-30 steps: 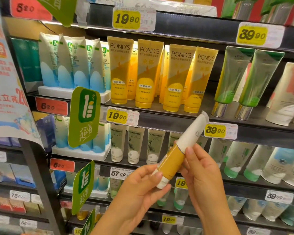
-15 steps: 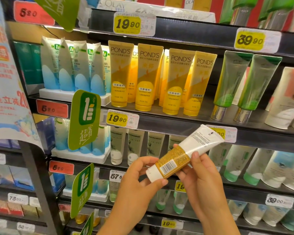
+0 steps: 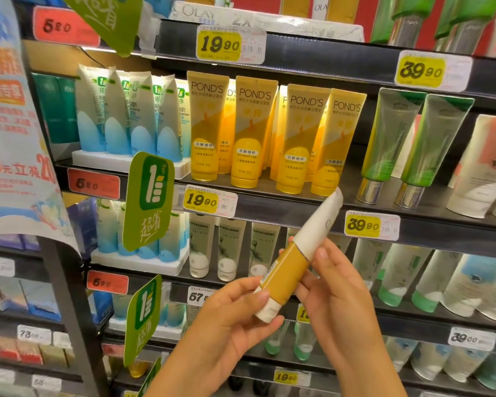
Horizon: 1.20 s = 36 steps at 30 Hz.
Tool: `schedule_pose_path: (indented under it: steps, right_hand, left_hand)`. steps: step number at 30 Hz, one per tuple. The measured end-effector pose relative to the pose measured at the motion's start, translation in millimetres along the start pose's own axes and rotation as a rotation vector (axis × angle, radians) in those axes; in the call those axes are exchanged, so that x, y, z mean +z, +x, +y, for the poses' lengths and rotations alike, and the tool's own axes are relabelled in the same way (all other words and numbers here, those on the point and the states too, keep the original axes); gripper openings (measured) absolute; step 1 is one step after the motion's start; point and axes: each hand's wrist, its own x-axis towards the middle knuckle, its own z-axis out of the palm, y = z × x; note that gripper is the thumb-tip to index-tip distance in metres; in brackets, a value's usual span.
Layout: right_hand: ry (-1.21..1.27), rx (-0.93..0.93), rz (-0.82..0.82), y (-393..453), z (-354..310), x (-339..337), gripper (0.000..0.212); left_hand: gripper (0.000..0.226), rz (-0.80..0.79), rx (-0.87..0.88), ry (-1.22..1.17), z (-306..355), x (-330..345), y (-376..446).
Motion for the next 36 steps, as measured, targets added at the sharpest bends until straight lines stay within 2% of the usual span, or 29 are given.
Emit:
schedule_pose_path:
  steps: [3,9,17,21,24,30,34,36]
  right_hand:
    - [0.028,0.03,-0.019,2.0,-2.9,1.6,0.036]
    - [0.021,0.065,-0.007,0.9,-6.8,6.2,0.031]
    - [-0.04,0.135,0.112,-0.9,-8.0,20.0,0.026]
    - [-0.021,0.161,0.131,0.8,-6.2,28.1,0.015]
    - [-0.053,0.161,0.102,2.1,-5.7,34.7,0.018]
    - [-0.123,0.121,0.059,10.2,-8.7,43.0,0.015]
    - [-0.225,0.095,-0.026,19.2,-17.8,45.5,0.023]
    - [-0.27,0.055,-0.072,24.4,-26.1,46.7,0.031]
  left_hand:
    - [0.04,-0.071,-0.11,-0.041,6.1,1.6,-7.0]
    - [0.065,-0.123,-0.225,-0.145,12.5,5.1,-17.5]
    - [0.062,-0.196,-0.303,-0.295,17.0,9.3,-28.5]
    - [0.062,-0.192,-0.297,-0.338,21.7,7.4,-34.2]
    - [0.064,-0.174,-0.273,-0.33,25.0,4.7,-37.3]
    - [0.061,-0.14,-0.126,-0.089,33.0,3.6,-34.9]
    - [0.046,-0.152,-0.05,0.03,42.7,7.6,-27.3]
    - [0.051,-0.151,-0.012,0.05,47.8,8.9,-22.0]
